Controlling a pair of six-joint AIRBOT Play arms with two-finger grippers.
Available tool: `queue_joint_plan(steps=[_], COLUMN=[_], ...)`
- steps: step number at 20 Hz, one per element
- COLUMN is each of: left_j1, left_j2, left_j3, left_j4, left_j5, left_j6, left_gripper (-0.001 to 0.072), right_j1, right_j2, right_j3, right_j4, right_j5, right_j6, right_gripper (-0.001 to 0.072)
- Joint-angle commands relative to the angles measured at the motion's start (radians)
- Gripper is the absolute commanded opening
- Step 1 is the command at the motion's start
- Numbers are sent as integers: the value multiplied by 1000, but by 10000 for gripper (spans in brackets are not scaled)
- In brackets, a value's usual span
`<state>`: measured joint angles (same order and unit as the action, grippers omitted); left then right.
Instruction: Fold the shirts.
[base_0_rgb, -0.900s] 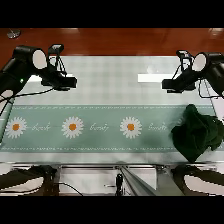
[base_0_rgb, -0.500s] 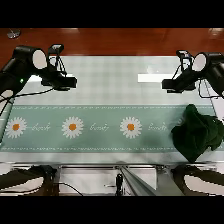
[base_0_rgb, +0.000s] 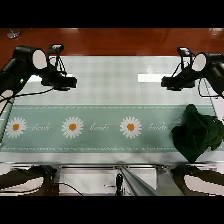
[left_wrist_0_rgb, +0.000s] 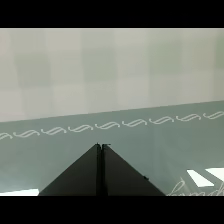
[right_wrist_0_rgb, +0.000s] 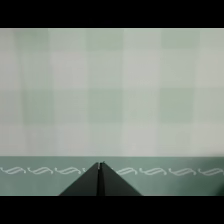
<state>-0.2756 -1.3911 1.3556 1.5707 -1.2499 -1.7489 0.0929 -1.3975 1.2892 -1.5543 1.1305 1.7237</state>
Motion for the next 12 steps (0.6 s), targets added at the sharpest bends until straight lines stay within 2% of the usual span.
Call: queue_joint_plan(steps=[1, 2, 3, 4, 5, 6, 7, 8, 10, 12], left_j1=[1, 1, 1, 3, 8, 19, 35, 59, 118, 150], left_j2=[-1, -3, -6, -11, -15, -16, -15, -13, 8, 90], left_j3=[0, 0, 0, 0, 0, 0, 4, 5, -3, -61], left_j4=[0, 0, 0, 0, 1, 10, 21, 35, 33, 7], left_j5=[104, 135, 152, 177, 184, 183, 162, 118, 23, 16], left_j6=[0, 0, 0, 0, 2, 30, 89, 107, 122, 126], left_gripper=[17, 18, 52, 294, 636, 708, 707, 707, 707, 706], right_j1=[0, 0, 0, 0, -5, -11, -17, -26, -91, -200], right_j2=[0, 0, 0, 1, 2, 16, 51, 97, 230, 404], right_j3=[1, 1, 1, 3, 17, 25, 24, 21, -37, -167], right_j4=[-12, -31, -54, -79, -107, -113, -147, -219, -332, -332], right_j5=[-129, -149, -156, -128, -51, 13, 71, 115, 179, 224], right_j6=[0, 2, 17, 24, 7, -43, -79, -64, 27, 145], right_gripper=[32, 90, 430, 621, 620, 619, 619, 619, 619, 619])
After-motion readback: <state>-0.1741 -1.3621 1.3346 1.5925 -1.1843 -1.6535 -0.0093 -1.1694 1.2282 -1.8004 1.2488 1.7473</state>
